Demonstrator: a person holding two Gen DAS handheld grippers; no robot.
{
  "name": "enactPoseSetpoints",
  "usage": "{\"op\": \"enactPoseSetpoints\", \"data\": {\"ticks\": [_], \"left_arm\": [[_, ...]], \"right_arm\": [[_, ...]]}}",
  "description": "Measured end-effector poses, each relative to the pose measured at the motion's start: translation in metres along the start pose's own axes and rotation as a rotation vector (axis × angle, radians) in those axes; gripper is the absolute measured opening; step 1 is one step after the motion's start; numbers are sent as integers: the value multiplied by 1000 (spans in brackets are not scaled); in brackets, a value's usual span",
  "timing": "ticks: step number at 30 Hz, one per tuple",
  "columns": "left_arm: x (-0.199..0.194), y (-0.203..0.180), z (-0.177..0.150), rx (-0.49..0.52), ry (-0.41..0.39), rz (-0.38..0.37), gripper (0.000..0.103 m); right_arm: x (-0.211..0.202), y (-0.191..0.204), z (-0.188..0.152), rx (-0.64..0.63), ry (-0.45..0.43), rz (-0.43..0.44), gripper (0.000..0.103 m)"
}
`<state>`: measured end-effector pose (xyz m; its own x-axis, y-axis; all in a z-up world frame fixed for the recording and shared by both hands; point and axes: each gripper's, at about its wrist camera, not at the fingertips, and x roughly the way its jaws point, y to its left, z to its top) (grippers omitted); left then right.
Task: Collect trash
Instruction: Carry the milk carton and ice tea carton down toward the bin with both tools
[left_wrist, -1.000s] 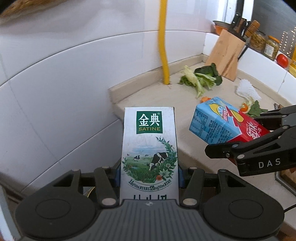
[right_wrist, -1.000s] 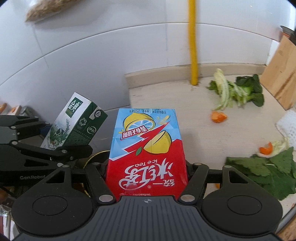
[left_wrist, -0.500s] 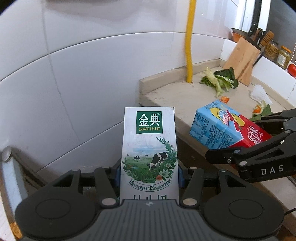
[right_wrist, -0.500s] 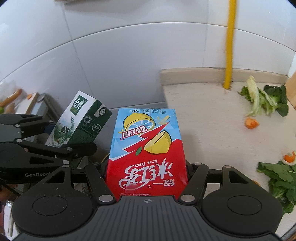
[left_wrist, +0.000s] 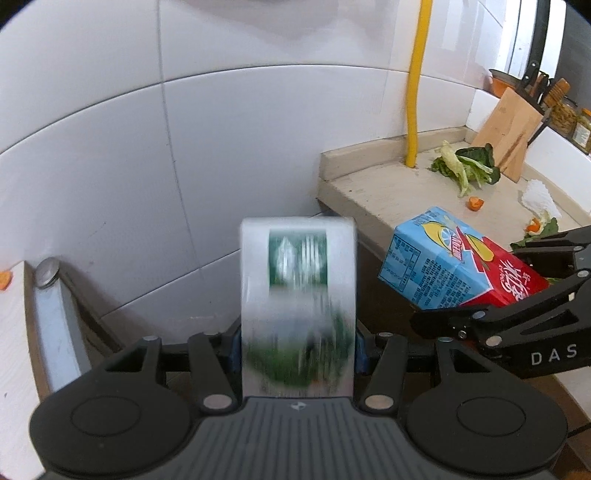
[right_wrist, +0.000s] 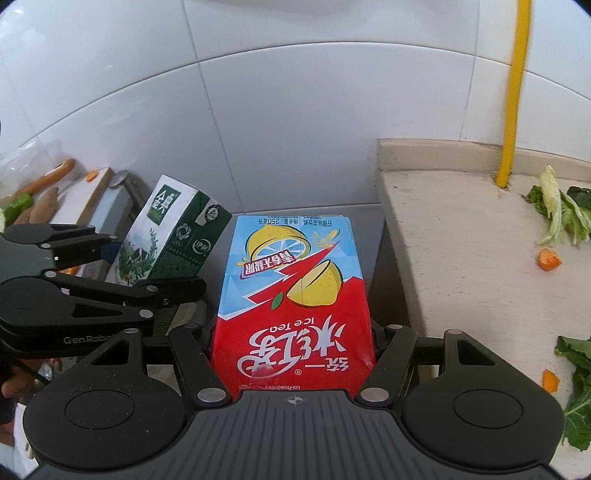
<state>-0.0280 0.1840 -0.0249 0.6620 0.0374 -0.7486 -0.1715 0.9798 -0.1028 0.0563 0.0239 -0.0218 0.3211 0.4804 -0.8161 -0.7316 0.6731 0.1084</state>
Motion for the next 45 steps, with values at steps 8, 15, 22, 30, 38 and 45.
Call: {"op": "enactPoseSetpoints", "data": {"ticks": [8,15,22,30,38,45], "left_arm": [[7,10,-8,-25,21,16,47],[22,16,-11,-33,47,27,47],[31,17,-8,-20,62,27,47],[42,21,-6,-23,85,36,47],[52,26,-6,-34,107,48,47],[57,27,-5,-36,115,49,47]], "right_arm": [[6,16,-3,-39,13,5,72],[22,13,-2,-16,29,-7,72],[34,8,-1,26,40,-10,72],[54,7,5,48,61,-13,72],[73,1,6,77,103,-21,72],[81,-3,8,91,120,-21,72]]}}
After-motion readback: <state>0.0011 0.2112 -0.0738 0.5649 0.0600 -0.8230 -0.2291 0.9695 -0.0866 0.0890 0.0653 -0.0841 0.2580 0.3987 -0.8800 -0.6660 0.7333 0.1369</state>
